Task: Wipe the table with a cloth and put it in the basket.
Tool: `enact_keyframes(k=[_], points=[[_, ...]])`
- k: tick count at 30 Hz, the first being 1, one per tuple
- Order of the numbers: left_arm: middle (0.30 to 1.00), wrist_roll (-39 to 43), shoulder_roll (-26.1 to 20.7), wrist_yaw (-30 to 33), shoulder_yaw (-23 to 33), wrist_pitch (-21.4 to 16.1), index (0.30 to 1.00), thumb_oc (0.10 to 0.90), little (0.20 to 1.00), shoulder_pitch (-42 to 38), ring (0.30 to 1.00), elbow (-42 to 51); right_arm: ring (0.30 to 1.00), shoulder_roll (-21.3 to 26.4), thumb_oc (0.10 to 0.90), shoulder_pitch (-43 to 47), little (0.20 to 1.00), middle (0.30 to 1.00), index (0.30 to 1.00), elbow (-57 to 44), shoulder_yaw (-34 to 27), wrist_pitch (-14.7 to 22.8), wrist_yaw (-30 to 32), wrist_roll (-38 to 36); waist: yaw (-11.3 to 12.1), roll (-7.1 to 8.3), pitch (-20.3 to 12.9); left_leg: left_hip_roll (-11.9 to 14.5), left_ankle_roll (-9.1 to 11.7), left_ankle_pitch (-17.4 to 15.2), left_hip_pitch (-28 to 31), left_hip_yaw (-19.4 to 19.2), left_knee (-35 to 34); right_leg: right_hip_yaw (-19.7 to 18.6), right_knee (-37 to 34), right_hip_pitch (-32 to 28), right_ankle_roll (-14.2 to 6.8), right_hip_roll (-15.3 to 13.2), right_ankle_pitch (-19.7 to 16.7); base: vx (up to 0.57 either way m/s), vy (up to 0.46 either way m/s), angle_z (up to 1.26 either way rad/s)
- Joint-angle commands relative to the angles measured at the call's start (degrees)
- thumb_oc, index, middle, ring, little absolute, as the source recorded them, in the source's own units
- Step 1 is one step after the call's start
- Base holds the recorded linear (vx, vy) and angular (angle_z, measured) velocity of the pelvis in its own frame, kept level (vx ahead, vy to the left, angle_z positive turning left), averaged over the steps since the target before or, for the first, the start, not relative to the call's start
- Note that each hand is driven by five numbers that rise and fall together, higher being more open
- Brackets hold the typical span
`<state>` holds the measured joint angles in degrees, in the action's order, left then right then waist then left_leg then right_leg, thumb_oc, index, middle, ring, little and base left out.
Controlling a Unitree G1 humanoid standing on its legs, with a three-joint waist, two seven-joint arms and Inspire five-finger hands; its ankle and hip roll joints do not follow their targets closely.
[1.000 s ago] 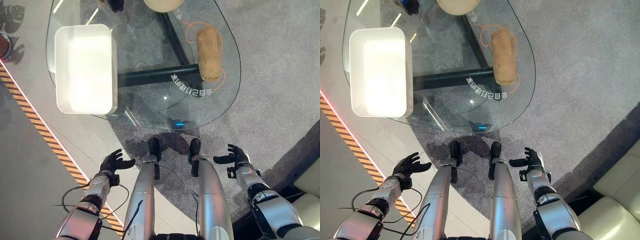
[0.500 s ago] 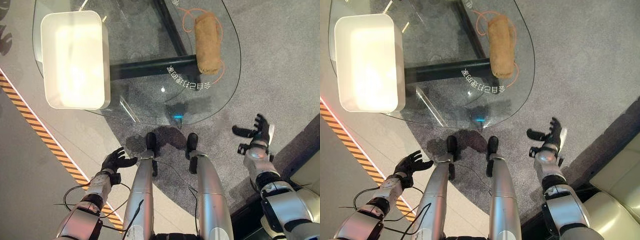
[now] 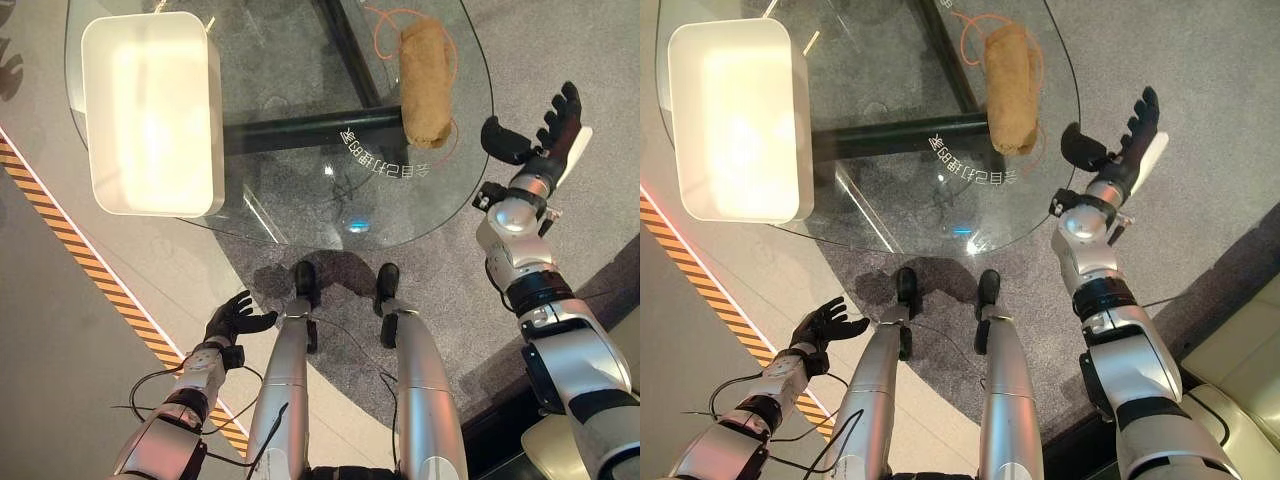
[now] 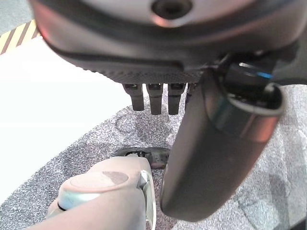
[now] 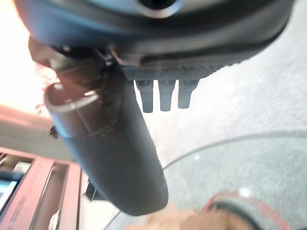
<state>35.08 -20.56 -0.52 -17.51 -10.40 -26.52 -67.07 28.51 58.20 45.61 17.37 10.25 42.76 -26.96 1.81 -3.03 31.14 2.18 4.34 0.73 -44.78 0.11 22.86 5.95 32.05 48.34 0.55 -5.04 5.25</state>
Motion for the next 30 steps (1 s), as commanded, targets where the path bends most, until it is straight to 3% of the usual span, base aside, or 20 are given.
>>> enact_keyframes(k=[1,14,30], points=[[0.900,1.1,1.2,1.9,-0.4,-1.0,0.900,0.800,0.900,3.7,0.900,-1.1,0.900,4.9,0.800,3.6,0.900,0.900,0.900,-7.3,2.0,-0.1,2.3,3.7,-0.1,-1.96,-1.3,-3.9,-1.8,-2.3,1.1,-2.5,0.8,2.4,-4.4,-3.0,-0.1,1.6,0.3,0.01,0.032,0.02],[0.900,-0.6,3.0,2.2,-1.6,-0.2,0.900,0.800,0.900,5.6,0.900,1.2,0.900,1.3,0.800,8.6,0.900,0.900,0.900,-10.6,7.0,-10.5,3.1,3.9,1.6,-3.62,-1.3,-4.5,-1.9,-1.2,3.2,-3.0,-1.5,3.1,-5.0,-4.5,0.6,1.0,0.7,0.02,0.025,0.03],[0.900,-0.7,4.3,2.1,-3.3,-0.3,0.900,0.800,0.900,7.0,0.900,2.5,0.900,-0.8,0.800,13.3,0.900,0.900,0.900,-2.8,10.7,-18.2,5.2,1.1,3.4,-5.20,-1.3,-4.8,-2.0,0.0,3.8,-3.3,-2.9,3.7,-4.8,-4.6,0.8,0.6,0.6,0.00,0.002,0.00]])
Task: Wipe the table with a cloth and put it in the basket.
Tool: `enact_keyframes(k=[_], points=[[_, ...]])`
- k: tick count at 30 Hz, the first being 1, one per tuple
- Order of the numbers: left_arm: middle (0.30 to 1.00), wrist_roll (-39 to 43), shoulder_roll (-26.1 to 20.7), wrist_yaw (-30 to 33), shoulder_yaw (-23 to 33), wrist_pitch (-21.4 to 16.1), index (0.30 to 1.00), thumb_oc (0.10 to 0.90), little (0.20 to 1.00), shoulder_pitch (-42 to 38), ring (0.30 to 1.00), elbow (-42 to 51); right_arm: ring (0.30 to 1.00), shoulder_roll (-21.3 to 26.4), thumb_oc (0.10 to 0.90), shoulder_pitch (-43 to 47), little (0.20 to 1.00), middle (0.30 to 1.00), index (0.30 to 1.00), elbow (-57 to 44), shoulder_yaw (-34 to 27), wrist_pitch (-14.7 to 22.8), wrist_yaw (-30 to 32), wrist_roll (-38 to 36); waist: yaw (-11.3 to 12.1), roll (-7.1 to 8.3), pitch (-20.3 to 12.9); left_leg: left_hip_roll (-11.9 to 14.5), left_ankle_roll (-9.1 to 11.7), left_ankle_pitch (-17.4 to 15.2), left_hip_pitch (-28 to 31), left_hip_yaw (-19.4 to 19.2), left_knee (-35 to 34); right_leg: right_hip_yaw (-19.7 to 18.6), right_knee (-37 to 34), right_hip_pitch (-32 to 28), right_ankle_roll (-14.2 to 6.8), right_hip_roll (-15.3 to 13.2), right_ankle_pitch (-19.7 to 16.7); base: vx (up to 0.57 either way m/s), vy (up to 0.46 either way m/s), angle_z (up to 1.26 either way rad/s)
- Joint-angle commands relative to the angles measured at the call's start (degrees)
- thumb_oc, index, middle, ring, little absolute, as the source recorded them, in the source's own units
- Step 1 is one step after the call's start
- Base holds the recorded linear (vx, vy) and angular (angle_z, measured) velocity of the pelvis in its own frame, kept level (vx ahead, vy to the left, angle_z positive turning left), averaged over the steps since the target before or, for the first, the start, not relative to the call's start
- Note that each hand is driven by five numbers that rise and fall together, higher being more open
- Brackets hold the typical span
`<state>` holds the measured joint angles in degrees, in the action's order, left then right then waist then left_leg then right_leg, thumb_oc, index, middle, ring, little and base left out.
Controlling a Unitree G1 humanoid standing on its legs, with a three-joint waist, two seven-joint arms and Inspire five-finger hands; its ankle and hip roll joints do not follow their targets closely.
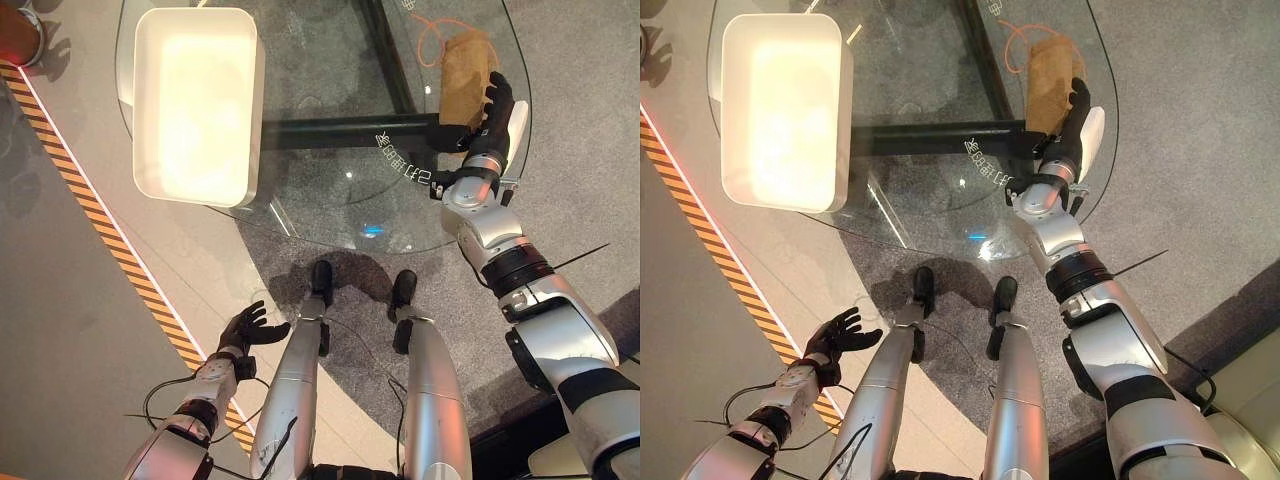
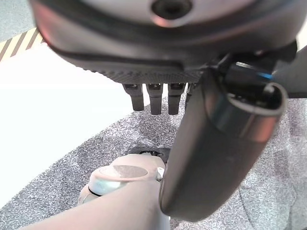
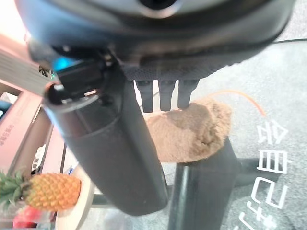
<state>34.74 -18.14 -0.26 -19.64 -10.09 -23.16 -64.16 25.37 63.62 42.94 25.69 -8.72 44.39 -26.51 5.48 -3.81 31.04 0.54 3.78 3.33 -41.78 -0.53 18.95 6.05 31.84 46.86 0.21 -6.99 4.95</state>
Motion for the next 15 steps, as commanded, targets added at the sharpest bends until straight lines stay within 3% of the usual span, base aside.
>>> enact_keyframes(k=[1,15], points=[[0.900,-0.3,2.0,1.8,-1.4,-0.6,0.900,0.800,0.900,3.7,0.900,-0.4,0.900,2.3,0.800,8.2,0.900,0.900,0.900,0.7,2.7,-0.1,4.1,0.6,-0.2,-4.55,-1.2,-3.2,-1.4,-2.6,0.7,-2.6,1.0,3.7,-4.5,-3.0,1.1,2.5,0.8,0.00,0.000,0.00],[0.900,1.1,3.1,1.7,-3.5,-0.9,0.900,0.800,0.900,3.8,0.900,-0.1,0.900,3.5,0.800,12.2,0.900,0.900,0.900,11.2,5.5,-3.2,7.0,1.8,0.7,-6.27,-1.2,-3.6,-1.5,-2.3,0.5,-2.8,0.9,4.0,-4.1,-2.2,0.8,1.7,0.6,0.00,0.009,0.01]])
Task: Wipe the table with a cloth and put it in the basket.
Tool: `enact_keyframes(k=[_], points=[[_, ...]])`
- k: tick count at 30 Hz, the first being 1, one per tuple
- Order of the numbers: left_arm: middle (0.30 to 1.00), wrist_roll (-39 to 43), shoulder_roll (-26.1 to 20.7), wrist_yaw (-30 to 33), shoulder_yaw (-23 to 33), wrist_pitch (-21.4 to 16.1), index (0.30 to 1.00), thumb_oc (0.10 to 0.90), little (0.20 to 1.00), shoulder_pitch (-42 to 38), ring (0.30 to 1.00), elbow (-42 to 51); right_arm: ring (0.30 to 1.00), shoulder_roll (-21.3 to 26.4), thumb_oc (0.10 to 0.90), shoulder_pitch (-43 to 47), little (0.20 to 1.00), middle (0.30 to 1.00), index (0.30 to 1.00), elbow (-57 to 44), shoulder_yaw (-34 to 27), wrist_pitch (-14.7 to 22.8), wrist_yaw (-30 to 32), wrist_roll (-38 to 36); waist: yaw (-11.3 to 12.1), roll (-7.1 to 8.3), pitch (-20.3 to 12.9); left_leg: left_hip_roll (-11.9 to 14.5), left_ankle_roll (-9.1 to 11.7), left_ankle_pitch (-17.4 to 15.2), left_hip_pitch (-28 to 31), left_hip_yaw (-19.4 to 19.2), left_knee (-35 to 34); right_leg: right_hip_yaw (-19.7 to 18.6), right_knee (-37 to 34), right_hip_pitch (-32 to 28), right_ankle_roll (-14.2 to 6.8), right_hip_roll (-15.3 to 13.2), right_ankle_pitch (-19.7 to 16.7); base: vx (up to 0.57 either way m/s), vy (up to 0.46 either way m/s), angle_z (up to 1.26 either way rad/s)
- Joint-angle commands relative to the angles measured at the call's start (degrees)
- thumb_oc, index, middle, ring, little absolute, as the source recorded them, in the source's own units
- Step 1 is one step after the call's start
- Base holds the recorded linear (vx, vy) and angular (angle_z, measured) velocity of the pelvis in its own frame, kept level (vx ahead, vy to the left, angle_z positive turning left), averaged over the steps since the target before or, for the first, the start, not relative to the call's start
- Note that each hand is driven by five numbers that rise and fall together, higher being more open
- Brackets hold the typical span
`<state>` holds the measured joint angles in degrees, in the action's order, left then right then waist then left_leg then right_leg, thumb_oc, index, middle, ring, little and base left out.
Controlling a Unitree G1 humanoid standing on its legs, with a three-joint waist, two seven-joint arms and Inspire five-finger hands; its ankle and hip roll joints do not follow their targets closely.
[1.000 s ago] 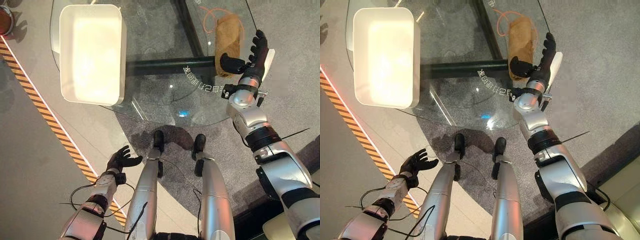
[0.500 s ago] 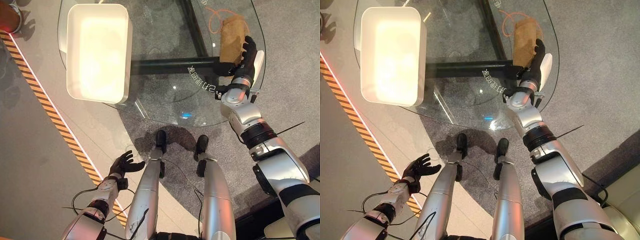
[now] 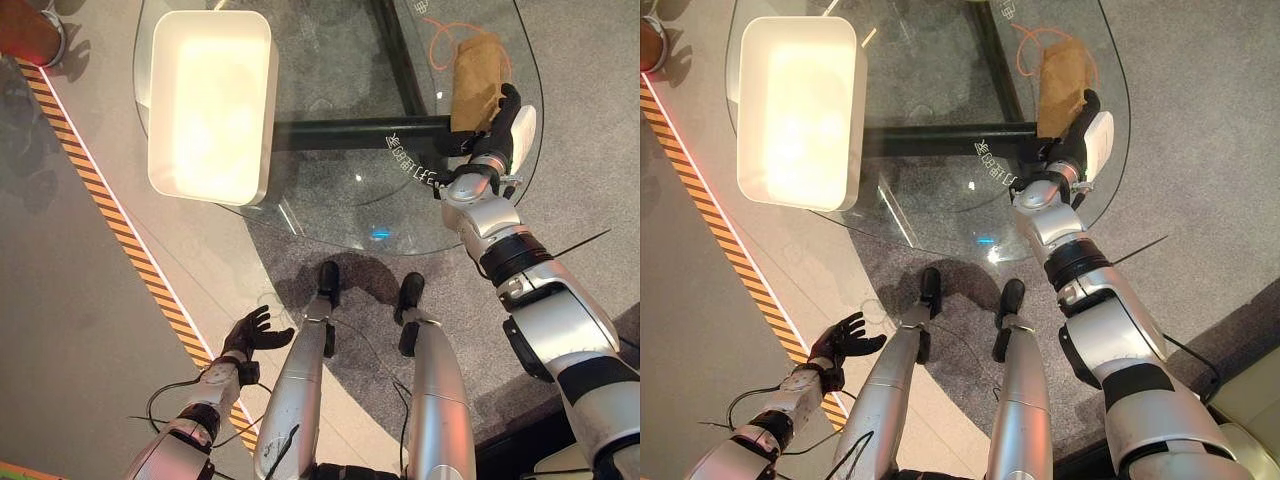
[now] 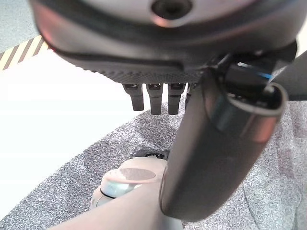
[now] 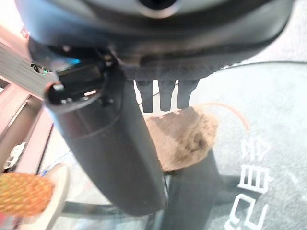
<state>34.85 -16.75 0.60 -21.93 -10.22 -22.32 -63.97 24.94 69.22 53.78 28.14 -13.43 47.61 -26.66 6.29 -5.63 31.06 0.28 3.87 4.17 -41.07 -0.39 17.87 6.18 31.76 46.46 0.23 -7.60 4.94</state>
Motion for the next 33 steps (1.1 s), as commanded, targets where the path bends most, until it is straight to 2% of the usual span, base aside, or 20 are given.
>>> enact_keyframes(k=[1,9,19,33], points=[[0.900,1.0,1.7,0.8,-1.2,-0.8,0.900,0.800,0.900,2.9,0.900,-0.3,0.900,3.9,0.800,6.7,0.900,0.900,0.900,0.6,3.1,1.6,3.8,2.0,-0.1,-4.48,-1.3,-3.3,-1.6,-3.2,-0.2,-2.9,2.0,3.9,-4.0,-1.8,0.8,2.3,0.6,0.00,0.000,0.00],[0.900,1.5,2.0,1.0,-2.2,-0.6,0.900,0.800,0.900,2.9,0.900,0.0,0.900,4.3,0.800,8.2,0.900,0.900,0.900,4.9,3.7,-0.3,4.0,2.9,0.4,-5.07,-1.3,-3.5,-1.6,-3.2,-0.4,-2.8,1.8,4.1,-3.7,-1.2,0.5,2.1,0.5,0.00,0.000,0.00],[0.900,1.8,1.8,0.1,-2.6,-0.7,0.900,0.800,0.900,3.0,0.900,-0.3,0.900,4.9,0.800,9.1,0.900,0.900,0.900,8.0,4.2,1.0,2.7,4.0,0.8,-5.66,-1.3,-3.6,-1.7,-3.0,-0.8,-2.7,1.8,4.4,-3.4,-0.6,0.3,1.8,0.4,0.00,0.000,0.00],[0.900,2.3,1.9,0.2,-3.3,-0.1,0.900,0.800,0.900,3.1,0.900,0.7,0.900,4.4,0.800,10.3,0.900,0.900,0.900,7.8,5.4,0.9,0.7,3.0,1.1,-6.22,-1.3,-3.9,-1.8,-2.8,-0.9,-2.6,1.7,4.5,-3.3,-0.1,0.3,1.7,0.4,0.00,0.000,0.00]])
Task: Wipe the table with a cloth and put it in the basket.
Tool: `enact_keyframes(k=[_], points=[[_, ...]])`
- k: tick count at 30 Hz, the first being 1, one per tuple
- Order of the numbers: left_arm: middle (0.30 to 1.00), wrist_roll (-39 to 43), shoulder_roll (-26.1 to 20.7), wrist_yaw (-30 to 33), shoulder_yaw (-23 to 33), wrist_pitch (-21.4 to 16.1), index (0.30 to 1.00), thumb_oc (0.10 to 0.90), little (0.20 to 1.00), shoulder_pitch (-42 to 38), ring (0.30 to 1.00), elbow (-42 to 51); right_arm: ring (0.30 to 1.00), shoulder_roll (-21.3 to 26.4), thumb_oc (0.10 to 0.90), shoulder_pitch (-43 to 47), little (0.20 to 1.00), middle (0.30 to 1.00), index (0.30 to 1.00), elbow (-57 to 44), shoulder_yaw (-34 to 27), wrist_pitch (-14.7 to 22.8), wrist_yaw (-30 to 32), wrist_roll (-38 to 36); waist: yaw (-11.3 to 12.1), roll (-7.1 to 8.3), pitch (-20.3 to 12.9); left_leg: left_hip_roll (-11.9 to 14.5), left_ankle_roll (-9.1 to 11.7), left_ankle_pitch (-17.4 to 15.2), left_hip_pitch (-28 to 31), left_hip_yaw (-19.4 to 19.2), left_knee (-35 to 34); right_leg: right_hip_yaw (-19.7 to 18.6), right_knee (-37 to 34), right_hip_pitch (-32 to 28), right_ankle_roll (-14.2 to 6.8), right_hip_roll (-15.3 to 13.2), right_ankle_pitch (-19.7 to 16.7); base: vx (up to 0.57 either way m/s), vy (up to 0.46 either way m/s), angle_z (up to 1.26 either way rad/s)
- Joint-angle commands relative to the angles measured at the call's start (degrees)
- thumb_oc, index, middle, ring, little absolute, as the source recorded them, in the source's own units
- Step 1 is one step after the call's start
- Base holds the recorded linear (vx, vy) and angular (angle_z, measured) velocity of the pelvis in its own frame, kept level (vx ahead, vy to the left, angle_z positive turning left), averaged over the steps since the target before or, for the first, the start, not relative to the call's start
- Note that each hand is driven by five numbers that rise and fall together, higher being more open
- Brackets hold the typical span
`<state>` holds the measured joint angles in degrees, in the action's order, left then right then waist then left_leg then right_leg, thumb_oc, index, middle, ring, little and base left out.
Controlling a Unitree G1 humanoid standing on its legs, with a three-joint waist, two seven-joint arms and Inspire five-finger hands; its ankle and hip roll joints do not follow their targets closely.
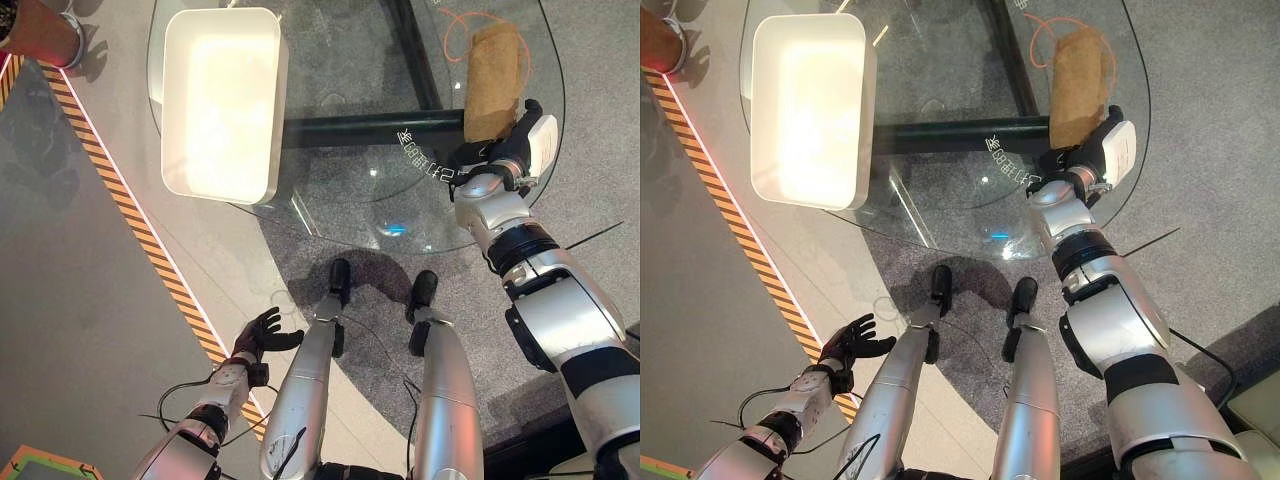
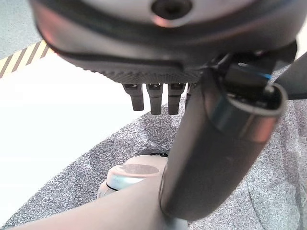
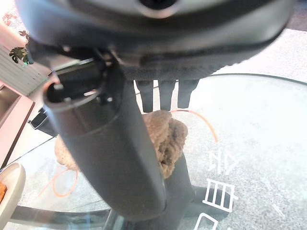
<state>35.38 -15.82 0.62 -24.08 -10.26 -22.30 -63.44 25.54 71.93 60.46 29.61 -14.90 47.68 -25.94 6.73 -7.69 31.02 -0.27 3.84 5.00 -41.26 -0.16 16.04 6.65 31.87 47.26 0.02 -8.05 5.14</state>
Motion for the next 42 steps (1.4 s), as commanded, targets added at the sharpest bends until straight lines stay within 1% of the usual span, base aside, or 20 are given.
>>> enact_keyframes(k=[1,6,7,9,13,17,24,30,34,36,40,42], points=[[0.900,1.7,1.0,0.1,-1.2,-0.1,0.900,0.800,0.900,3.1,0.900,0.1,0.900,3.8,0.800,7.7,0.900,0.900,0.900,1.2,3.9,2.3,0.5,2.4,0.7,-4.18,-1.2,-3.3,-1.7,-3.6,-0.8,-2.8,3.6,4.1,-3.3,-0.9,0.5,2.1,0.2,0.00,0.000,0.00],[0.900,1.9,1.1,0.3,-1.5,0.1,0.900,0.800,0.900,3.1,0.900,0.4,0.900,3.8,0.800,7.9,0.900,0.900,0.900,1.7,4.0,2.1,-0.3,1.3,0.8,-4.25,-1.2,-3.4,-1.9,-3.7,-1.1,-2.7,3.8,4.0,-3.0,-0.5,0.5,2.1,0.2,0.00,0.000,0.00],[0.900,1.8,1.0,0.2,-1.6,0.1,0.900,0.800,0.900,3.2,0.900,0.4,0.811,3.8,0.696,7.9,0.796,0.811,0.811,2.1,4.0,2.0,-0.6,1.3,0.9,-4.26,-1.2,-3.5,-1.9,-3.8,-1.1,-2.7,3.8,4.1,-3.0,-0.5,0.5,2.1,0.3,0.00,0.000,0.00],[0.900,1.7,1.0,0.1,-1.6,0.1,0.900,0.800,0.900,3.2,0.900,0.4,0.300,3.7,0.100,7.7,0.200,0.300,0.300,2.8,4.0,1.8,-1.7,1.5,1.0,-4.36,-1.2,-3.6,-2.0,-3.8,-1.2,-2.6,4.0,4.1,-2.8,-0.4,0.5,2.0,0.3,0.00,0.000,0.00],[0.900,1.8,0.8,-0.1,-1.6,0.2,0.900,0.800,0.900,3.2,0.900,0.5,0.300,3.7,0.100,7.7,0.200,0.300,0.300,4.0,4.1,1.1,-3.2,1.0,1.2,-4.49,-1.2,-3.6,-2.1,-3.8,-1.3,-2.7,4.0,4.2,-2.7,-0.3,0.5,1.9,0.2,0.01,0.008,0.04],[0.900,1.9,0.8,-0.3,-1.6,0.1,0.900,0.800,0.900,3.1,0.900,0.3,0.300,3.7,0.100,7.4,0.200,0.300,0.300,5.6,3.8,1.2,-4.6,0.7,1.2,-4.52,-1.2,-3.6,-2.2,-3.8,-1.4,-2.7,4.0,4.2,-2.6,-0.2,0.4,1.8,0.2,0.01,0.003,0.02],[0.900,1.8,0.7,-0.6,-1.7,0.0,0.900,0.800,0.900,3.4,0.900,0.5,0.300,4.0,0.100,7.1,0.200,0.300,0.300,6.1,3.8,1.0,-5.4,0.4,1.3,-4.51,-1.2,-3.6,-2.3,-3.8,-1.5,-2.7,4.0,4.2,-2.9,0.0,0.3,1.9,-0.1,0.00,0.000,0.00],[0.900,2.0,0.8,-0.4,-1.7,0.2,0.900,0.800,0.900,3.0,0.900,0.7,0.300,4.1,0.100,7.3,0.200,0.300,0.300,6.2,3.9,1.6,-5.2,1.1,1.1,-4.51,-1.2,-3.5,-2.3,-3.7,-1.6,-2.8,3.7,4.2,-3.1,0.2,0.3,2.0,-0.2,0.00,0.000,0.00],[0.900,1.9,0.8,-0.4,-1.7,0.0,0.900,0.800,0.900,3.2,0.900,0.6,0.300,4.3,0.100,7.2,0.200,0.300,0.300,5.9,4.0,1.8,-5.4,4.6,1.2,-4.40,-1.2,-3.5,-2.4,-3.6,-1.6,-2.8,3.6,4.3,-3.2,0.1,0.1,2.0,-0.4,0.00,0.000,0.00],[0.900,1.8,0.7,-0.2,-1.8,0.2,0.900,0.800,0.900,3.2,0.900,1.0,0.300,4.5,0.100,7.3,0.200,0.300,0.300,5.1,5.0,2.2,-6.4,7.6,1.2,-4.35,-1.2,-3.5,-2.4,-3.6,-1.7,-2.7,3.5,4.4,-3.3,0.2,0.0,2.0,-0.6,0.00,0.000,0.00],[0.900,1.8,0.6,0.1,-2.0,0.8,0.900,0.800,0.900,2.6,0.900,1.8,0.300,3.9,0.100,8.0,0.200,0.300,0.300,1.5,8.1,4.0,-11.8,15.4,1.3,-4.17,-1.2,-3.6,-2.4,-3.3,-2.1,-2.6,3.4,4.5,-3.6,0.6,-0.1,2.0,-0.9,0.00,0.000,0.00],[0.900,1.5,0.6,0.3,-1.9,1.0,0.900,0.800,0.900,2.5,0.900,2.1,0.300,3.6,0.100,7.8,0.200,0.300,0.300,-0.1,9.4,5.4,-14.2,18.1,1.3,-4.15,-1.2,-3.6,-2.2,-3.3,-2.1,-2.5,3.2,4.6,-3.8,0.5,-0.1,1.9,-0.9,0.00,0.000,0.00]])
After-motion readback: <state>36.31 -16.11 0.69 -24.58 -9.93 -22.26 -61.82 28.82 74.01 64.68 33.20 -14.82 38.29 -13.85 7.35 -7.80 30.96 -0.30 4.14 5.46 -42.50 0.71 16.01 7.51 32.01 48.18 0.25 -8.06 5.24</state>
